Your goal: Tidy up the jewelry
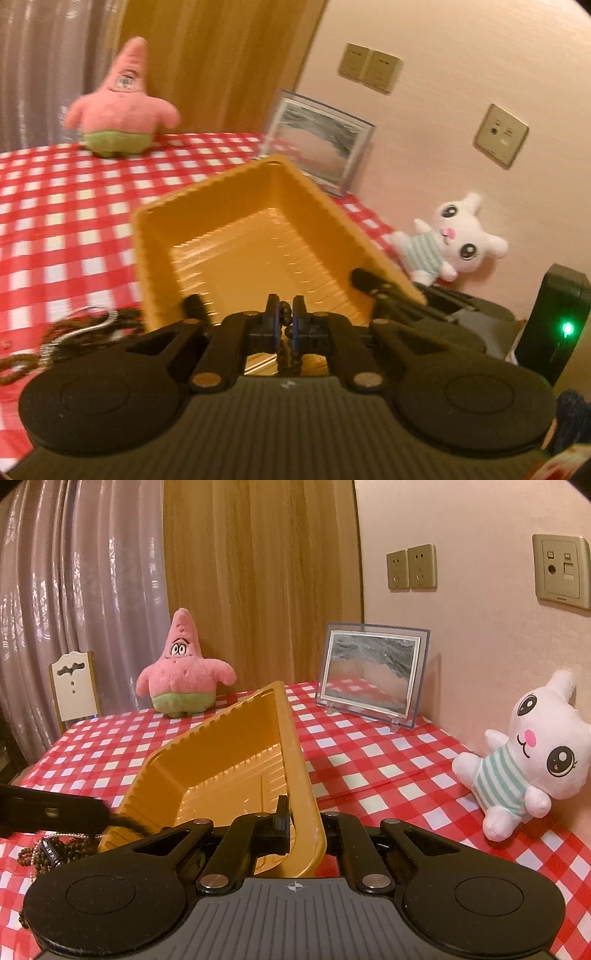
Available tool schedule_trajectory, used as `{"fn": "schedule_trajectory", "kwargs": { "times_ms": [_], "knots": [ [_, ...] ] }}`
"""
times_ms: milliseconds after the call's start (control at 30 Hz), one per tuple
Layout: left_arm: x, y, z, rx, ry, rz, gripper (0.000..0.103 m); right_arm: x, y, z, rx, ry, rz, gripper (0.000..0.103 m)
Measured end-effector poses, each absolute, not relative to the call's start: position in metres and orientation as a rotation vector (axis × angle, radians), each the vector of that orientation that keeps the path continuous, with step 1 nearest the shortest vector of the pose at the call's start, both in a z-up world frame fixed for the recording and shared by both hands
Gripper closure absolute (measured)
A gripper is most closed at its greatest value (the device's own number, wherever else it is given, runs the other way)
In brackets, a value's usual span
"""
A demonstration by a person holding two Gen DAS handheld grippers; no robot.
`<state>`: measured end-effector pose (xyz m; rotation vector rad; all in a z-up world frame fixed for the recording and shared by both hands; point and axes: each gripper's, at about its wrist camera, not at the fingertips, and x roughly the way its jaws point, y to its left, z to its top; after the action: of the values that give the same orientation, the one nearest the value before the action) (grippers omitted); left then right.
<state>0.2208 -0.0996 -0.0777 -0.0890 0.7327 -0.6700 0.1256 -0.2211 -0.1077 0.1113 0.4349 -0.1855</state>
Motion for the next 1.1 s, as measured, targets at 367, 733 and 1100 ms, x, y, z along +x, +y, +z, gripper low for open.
{"fn": "schedule_trajectory", "kwargs": {
  "times_ms": [367,733,1100],
  "knots": [
    [0.231,-0.117,-0.098,-0.092,0.820,-0.686,0.095,0.125,-0.223,-0.110,0.115,0.451,-0.186,0.097],
    [0.214,-0.062,-0.086,-0.029,0.798,-0.488,0.048,0.127,-0.228,-0.113,0.124,0.468,-0.191,0.097],
    [0.205,0.025,-0.093,0.121,0.811,-0.122,0.008,0.126,-0.229,-0.114,0.126,0.471,-0.192,0.097]
  ]
}}
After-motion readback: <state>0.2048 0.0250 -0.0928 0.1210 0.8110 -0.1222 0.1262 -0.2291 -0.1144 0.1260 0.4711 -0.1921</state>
